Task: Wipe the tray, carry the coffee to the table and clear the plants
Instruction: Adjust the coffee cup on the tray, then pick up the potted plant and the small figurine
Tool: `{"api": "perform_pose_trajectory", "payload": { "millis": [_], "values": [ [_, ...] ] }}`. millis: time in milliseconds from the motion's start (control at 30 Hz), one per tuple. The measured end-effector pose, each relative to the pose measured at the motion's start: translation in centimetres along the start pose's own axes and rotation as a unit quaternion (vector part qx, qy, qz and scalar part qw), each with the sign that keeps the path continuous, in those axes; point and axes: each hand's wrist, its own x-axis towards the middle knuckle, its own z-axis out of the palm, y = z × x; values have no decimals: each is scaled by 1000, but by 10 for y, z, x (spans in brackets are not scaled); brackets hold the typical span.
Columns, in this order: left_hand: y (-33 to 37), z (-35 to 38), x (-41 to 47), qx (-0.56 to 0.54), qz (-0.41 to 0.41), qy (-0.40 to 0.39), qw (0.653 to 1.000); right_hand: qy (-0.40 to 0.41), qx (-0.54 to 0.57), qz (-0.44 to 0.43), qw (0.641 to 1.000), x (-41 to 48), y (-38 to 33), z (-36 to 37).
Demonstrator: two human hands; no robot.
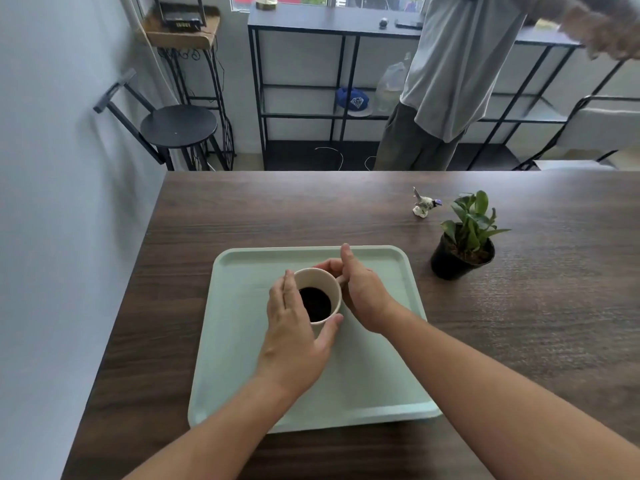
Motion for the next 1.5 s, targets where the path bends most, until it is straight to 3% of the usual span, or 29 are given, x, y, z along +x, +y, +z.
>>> {"api": "perform_pose_trajectory", "payload": {
  "millis": [267,533,633,767,833,900,1033,1133,1267,1500],
  "values": [
    [-8,-25,18,-12,75,-114,991,31,154,-32,987,-36,34,-4],
    [-12,-33,21,0,114,-157,981,53,116,-59,990,-56,39,-3],
    [-5,-41,28,-15,102,-141,985,176,27,-116,977,-57,37,-14],
    [23,-43,62,-21,94,-65,993,393,-39,-196,897,-64,41,-62],
    [44,-31,88,-16,97,-58,993,473,-71,-188,858,-64,43,-92],
    [66,-11,119,1,107,-88,990,507,-86,-161,842,-59,41,-117],
    [108,49,181,58,123,-166,977,482,-99,-155,857,-36,29,-155],
    [130,92,218,68,89,-199,974,451,-106,-186,866,-19,21,-167],
    [139,134,251,1,-52,-203,978,440,-132,-198,866,-7,17,-178],
    [135,174,276,-4,-76,-186,980,424,-190,-198,863,-4,13,-192]
  ]
}}
